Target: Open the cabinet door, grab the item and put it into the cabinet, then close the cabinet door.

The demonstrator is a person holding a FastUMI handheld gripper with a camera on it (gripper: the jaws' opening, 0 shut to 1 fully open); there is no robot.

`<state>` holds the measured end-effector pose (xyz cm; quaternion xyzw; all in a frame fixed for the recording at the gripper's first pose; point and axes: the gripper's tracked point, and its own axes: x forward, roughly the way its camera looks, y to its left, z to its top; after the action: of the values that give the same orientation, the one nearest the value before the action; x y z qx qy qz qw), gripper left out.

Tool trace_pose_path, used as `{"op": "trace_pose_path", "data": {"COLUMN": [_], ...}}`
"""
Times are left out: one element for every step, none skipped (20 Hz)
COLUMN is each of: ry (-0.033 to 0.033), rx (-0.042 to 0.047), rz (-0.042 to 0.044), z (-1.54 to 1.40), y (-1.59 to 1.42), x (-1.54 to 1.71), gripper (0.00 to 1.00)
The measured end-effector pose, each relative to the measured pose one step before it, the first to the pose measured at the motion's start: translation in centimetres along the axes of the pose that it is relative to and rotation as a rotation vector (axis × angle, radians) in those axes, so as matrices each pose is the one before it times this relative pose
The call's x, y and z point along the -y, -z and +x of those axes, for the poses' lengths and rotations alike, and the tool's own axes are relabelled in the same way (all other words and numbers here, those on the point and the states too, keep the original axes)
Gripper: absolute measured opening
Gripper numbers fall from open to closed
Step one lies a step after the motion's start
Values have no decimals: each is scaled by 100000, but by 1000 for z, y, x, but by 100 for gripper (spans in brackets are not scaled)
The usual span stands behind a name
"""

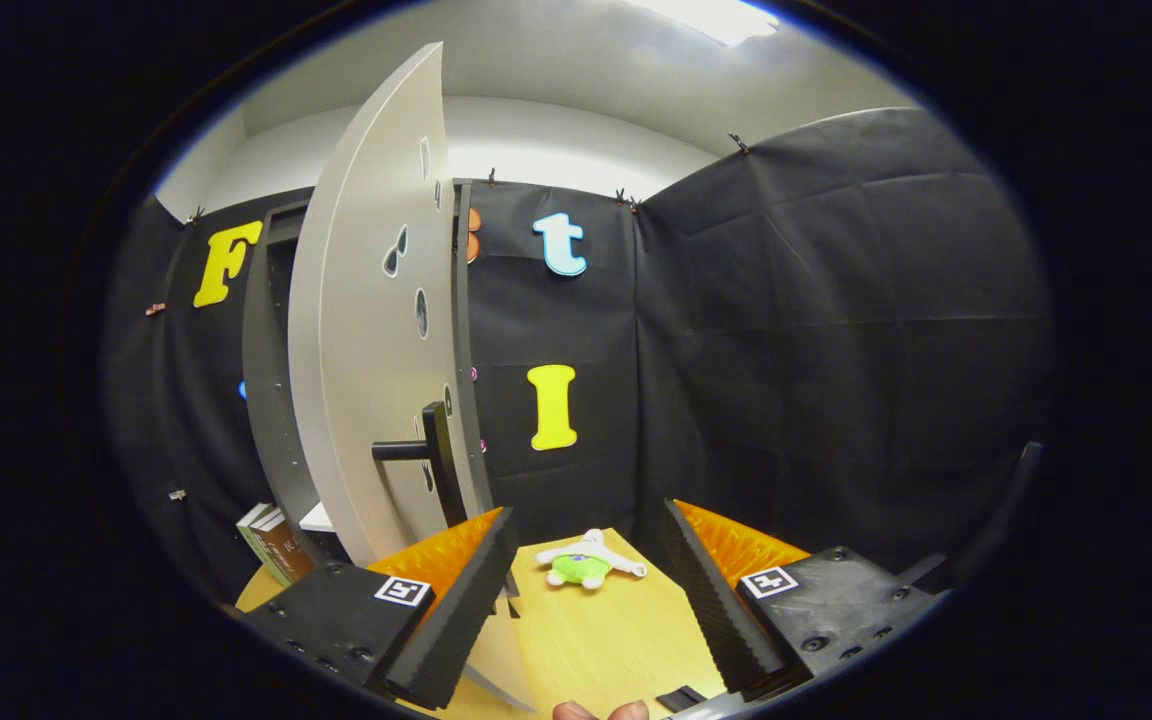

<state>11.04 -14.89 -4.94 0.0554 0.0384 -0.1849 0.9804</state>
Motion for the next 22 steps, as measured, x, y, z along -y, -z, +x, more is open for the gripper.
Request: {"op": "trace_pose_path", "data": {"ry": [-1018,-1282,-1609,-1542,-1584,-1575,-1557,-1653,-1845,-1777,-1617,-1571,-1505,-1586,-1450,-1505,-1675,-1673,-1837,-2015,-2168,-2389], "rx": [-153,-466,-324,-679,-616,-778,-512,-372,-139,-279,-178,-507,-527,-669,-398,-303,-445,-616,-370,-146,-382,-927], "rz": [550,468,319,488,409,271,189,-123,-66,165,620,726,808,481,357,-54,-115,-27,-303,-607,-554,155], "z": [-422,-448,-258,-257,-117,-29,5,-5,-182,-285,-35,79,171,218,251,272,484,360,487,536,814,888], "y": [120,229,130,148,51,99,104,124,28,302,149,57,305,173,155,173,-3,149,75,96,235,393], "x": [-530,-634,-807,-736,-644,-742,-710,-980,-937,-875,-729,-716,-869,-808,-883,-883,-927,-622,-725,-918,-1496,-1421], "gripper": [97,97,97,97,97,97,97,97,97,97,97,97,97,97,97,98,98,98,98,98,98,98]}}
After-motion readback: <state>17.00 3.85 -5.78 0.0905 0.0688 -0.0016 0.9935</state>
